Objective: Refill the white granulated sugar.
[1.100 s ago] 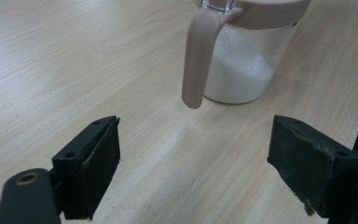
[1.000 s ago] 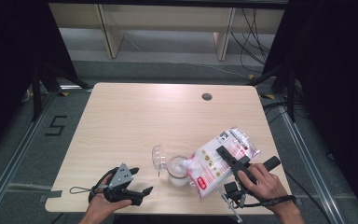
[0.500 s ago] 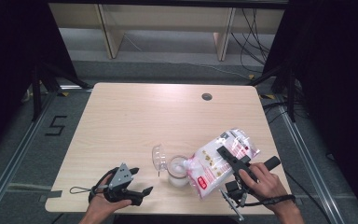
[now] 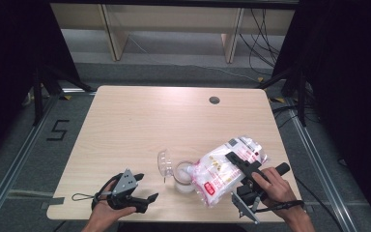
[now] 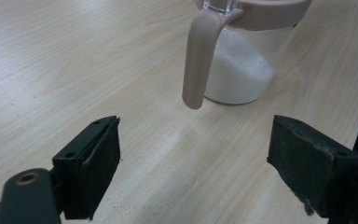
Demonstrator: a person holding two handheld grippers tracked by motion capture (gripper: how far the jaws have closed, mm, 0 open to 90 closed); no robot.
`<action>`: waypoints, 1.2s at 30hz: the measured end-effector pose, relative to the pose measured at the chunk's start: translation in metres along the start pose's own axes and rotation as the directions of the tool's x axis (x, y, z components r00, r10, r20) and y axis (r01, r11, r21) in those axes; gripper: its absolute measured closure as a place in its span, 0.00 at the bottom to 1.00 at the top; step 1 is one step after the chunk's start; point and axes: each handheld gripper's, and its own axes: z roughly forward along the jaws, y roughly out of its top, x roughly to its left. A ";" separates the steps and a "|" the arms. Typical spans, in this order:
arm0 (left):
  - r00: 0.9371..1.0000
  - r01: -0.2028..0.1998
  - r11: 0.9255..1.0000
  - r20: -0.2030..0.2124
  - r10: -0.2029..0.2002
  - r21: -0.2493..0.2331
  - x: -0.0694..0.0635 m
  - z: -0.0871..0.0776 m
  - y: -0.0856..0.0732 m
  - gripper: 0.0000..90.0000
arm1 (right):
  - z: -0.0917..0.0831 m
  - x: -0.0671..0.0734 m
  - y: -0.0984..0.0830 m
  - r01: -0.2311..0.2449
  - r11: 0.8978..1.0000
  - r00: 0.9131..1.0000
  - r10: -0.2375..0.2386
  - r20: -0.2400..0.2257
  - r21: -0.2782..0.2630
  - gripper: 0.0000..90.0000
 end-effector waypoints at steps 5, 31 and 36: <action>1.000 -0.014 1.000 0.003 0.014 0.000 0.001 0.000 0.000 0.18 | 0.001 0.002 -0.003 -0.093 0.995 0.995 0.093 -0.025 -0.035 0.78; 1.000 0.010 1.000 0.001 -0.010 -0.002 -0.001 0.000 0.000 0.19 | 0.008 0.012 -0.016 -0.417 0.899 0.908 0.405 -0.107 -0.135 0.80; 1.000 0.017 1.000 0.001 -0.017 -0.003 -0.001 0.000 0.000 0.19 | 0.012 0.015 -0.022 -0.475 0.867 0.879 0.460 -0.130 -0.148 0.80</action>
